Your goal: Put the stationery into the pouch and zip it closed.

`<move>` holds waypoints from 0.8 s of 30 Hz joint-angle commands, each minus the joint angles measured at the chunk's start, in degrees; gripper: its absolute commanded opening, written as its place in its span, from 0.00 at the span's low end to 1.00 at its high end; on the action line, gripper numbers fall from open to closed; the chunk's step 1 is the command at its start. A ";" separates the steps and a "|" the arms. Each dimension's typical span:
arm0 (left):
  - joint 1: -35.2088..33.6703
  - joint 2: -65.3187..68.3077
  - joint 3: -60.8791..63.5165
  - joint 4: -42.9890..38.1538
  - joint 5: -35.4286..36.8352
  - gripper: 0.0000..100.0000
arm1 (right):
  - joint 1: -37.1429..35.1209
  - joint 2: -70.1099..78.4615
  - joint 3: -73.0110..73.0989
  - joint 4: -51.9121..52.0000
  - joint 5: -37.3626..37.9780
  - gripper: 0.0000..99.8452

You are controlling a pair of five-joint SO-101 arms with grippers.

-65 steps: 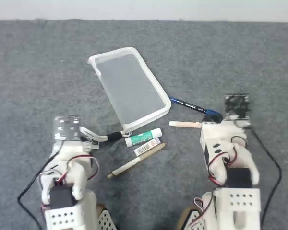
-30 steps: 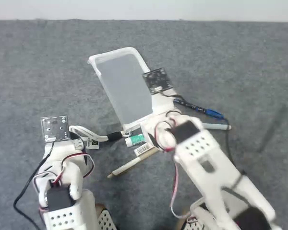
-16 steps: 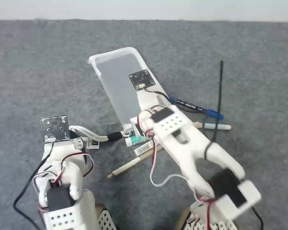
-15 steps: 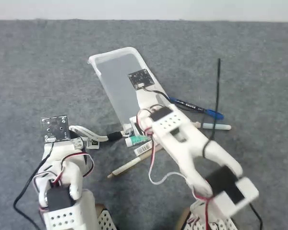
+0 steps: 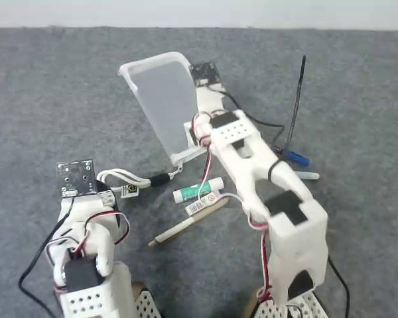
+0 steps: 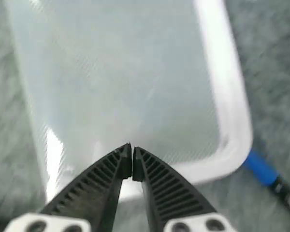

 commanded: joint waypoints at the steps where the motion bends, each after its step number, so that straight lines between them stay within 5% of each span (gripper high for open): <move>1: -0.26 -0.18 -1.71 -1.58 0.44 0.02 | 2.51 2.68 -10.64 -0.75 -0.62 0.01; 14: -0.26 -0.18 -1.71 -1.58 0.44 0.02 | -1.19 -3.38 -27.43 29.41 -1.32 0.01; 24: -12.04 -0.18 -2.33 -5.27 0.70 0.02 | -11.30 -3.30 -27.34 36.18 -19.16 0.01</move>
